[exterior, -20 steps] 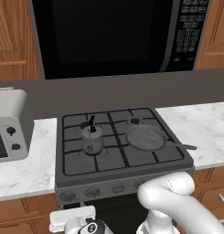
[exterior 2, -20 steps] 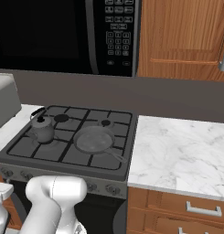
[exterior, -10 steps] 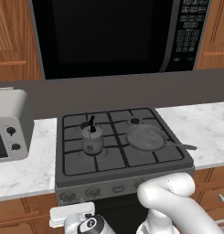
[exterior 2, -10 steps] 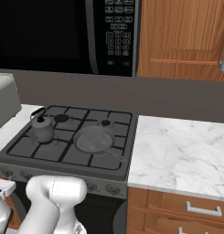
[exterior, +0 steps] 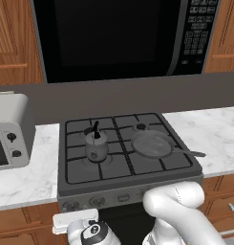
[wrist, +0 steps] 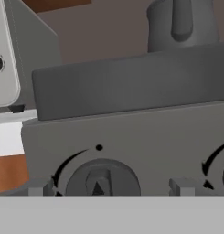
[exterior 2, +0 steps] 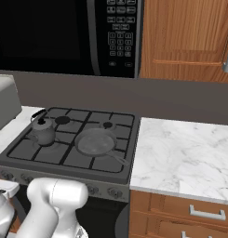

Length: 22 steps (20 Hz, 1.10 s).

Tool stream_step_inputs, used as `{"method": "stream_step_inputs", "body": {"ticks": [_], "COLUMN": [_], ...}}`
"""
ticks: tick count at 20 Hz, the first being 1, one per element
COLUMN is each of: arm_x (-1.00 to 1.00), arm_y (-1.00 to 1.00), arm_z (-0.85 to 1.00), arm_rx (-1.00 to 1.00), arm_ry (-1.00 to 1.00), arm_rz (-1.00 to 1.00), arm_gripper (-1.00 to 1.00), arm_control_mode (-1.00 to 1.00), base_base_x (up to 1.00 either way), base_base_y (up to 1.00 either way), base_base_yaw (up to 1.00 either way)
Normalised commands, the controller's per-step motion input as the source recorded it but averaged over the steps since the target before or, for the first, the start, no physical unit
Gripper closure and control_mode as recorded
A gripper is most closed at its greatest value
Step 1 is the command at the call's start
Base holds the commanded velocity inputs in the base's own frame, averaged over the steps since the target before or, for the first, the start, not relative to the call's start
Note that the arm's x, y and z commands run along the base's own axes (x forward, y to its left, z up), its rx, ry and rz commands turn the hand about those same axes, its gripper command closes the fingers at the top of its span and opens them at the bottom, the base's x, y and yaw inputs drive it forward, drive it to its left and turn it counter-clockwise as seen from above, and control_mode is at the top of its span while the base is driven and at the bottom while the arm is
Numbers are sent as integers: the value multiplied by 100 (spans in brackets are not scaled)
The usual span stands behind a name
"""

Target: Pick the kettle from the counter and place it on a stove burner. Then turn the burner on.

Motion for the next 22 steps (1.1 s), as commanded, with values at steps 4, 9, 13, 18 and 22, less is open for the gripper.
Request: {"method": "stream_step_inputs", "body": {"ticks": [4, 9, 13, 18, 22], "arm_x": [21, 25, 23, 21, 10], "arm_y": [0, 2, 10, 17, 5], "arm_z": [-7, -12, -23, -23, -1], "arm_rx": [0, 0, 0, 0, 0], "arm_ry": [-1, -1, -1, -1, 0], "arm_rz": [0, 0, 0, 0, 0], "arm_gripper": [-100, -100, -100, 100, 100], "arm_control_mode": [-100, -100, -100, -100, -100], "base_base_x": [0, 0, 0, 0, 0], "base_base_y": [0, 0, 0, 0, 0], "base_base_yaw": [0, 0, 0, 0, 0]}}
